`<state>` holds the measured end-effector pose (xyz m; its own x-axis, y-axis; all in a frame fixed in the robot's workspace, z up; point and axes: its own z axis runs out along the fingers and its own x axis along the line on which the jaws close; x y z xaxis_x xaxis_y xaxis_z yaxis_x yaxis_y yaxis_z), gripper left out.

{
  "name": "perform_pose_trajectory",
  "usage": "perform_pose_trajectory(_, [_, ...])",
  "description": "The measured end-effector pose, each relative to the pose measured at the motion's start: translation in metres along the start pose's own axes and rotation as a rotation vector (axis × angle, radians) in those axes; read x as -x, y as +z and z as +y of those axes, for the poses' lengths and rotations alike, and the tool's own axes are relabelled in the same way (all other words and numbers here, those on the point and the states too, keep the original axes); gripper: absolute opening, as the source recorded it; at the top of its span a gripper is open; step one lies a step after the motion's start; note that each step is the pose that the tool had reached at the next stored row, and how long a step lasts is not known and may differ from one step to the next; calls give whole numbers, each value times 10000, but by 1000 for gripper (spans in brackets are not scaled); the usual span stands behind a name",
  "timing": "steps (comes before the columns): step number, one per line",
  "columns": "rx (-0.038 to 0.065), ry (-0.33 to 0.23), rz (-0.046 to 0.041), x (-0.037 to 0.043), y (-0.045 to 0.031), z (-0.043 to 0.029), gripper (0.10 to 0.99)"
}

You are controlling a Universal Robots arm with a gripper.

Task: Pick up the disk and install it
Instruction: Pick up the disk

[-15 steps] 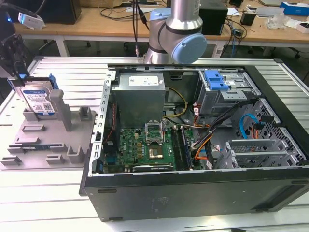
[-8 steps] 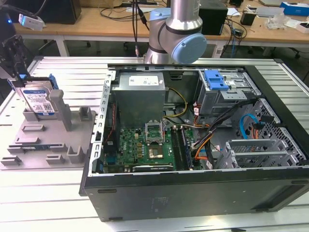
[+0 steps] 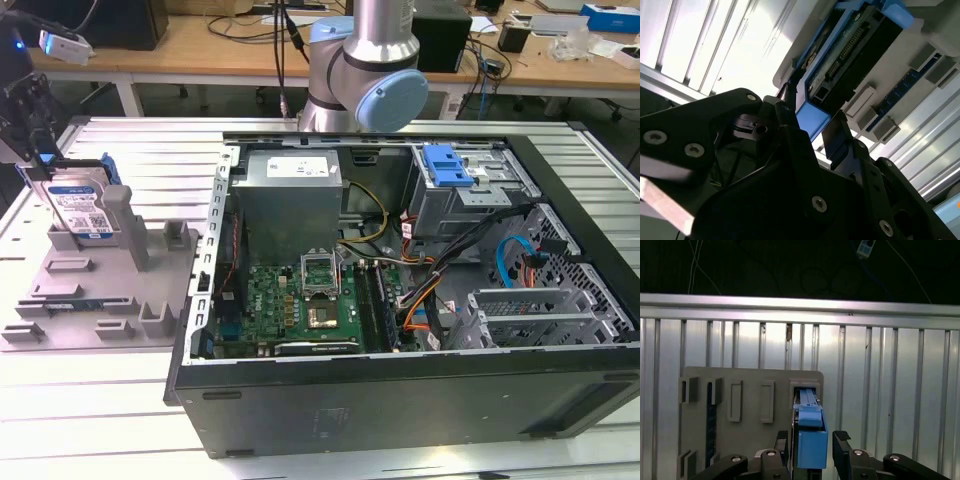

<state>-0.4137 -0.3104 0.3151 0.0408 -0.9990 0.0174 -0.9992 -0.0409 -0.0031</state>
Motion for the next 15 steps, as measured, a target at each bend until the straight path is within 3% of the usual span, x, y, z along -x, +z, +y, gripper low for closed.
perform_pose_trajectory(15, [1, 102, -6, -2, 24, -6, 482])
